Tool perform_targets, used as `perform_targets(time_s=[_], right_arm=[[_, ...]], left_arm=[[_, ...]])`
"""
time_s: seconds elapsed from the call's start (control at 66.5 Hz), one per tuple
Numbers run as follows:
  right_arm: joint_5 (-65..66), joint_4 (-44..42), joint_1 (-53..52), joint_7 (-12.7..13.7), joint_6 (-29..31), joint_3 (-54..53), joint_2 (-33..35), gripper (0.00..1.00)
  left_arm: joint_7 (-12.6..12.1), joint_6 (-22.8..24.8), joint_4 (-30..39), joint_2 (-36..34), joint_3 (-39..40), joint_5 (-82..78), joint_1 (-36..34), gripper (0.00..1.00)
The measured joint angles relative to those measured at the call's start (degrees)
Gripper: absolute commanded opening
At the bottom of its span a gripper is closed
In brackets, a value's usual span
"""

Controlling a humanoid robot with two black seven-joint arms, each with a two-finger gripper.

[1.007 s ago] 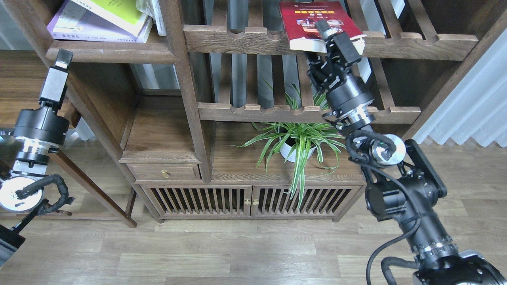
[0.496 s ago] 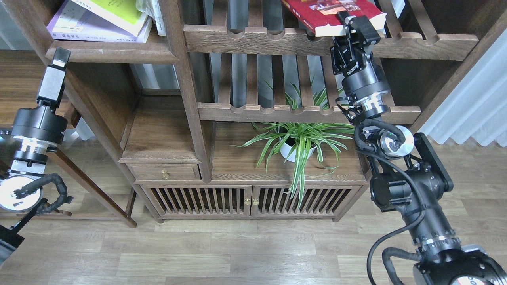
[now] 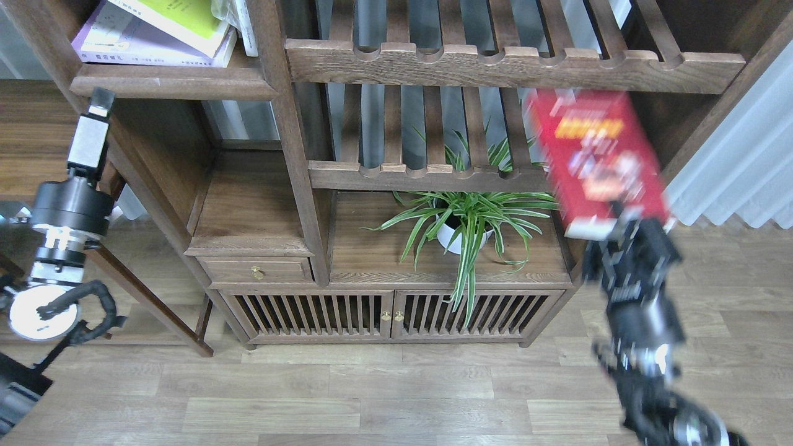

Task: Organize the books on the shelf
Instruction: 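Lower the red book toward the left gripper with the right gripper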

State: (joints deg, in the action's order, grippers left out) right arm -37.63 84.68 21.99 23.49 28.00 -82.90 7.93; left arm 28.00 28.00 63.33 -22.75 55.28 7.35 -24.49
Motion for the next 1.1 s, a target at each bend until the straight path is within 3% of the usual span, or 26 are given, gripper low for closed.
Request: perform_targets(time_s=[0.271,0.586,0.767,0.902,0.977,1.097], right_arm=[[3.0,-6.9,-9.5,0.4,0.0,13.0,-0.7,0.06],[14.4,-11.4,-17.1,0.2,0.0,22.1,-3.8,0.05],[17.7,-6.3,-15.7,0.4,0.0,20.2,-4.8,0.05],[18.4,-2.9,-9.3,1.7,0.0,17.1,-7.6,0.05],[19.0,-2.5,-7.9,2.3,0.0,17.0,-7.9,0.05],[20.2,-2.4,-6.9,2.8,0.0,17.0,-7.9,0.05]], left_arm=[[0.0,0.0,-1.3,4.7,-9.4,-0.5,6.1,1.00],[0.0,0.0,-0.4,5.0,-10.8,0.1,3.8,1.00],[0.0,0.0,6.4,4.5,-9.6,0.2,3.6,1.00],[-0.2,0.0,13.7,4.7,-2.3,0.3,10.5,1.00],[-2.8,0.0,15.2,4.5,-0.6,0.5,13.7,1.00],[-11.8,0.0,15.9,4.6,0.0,0.5,18.4,1.00]])
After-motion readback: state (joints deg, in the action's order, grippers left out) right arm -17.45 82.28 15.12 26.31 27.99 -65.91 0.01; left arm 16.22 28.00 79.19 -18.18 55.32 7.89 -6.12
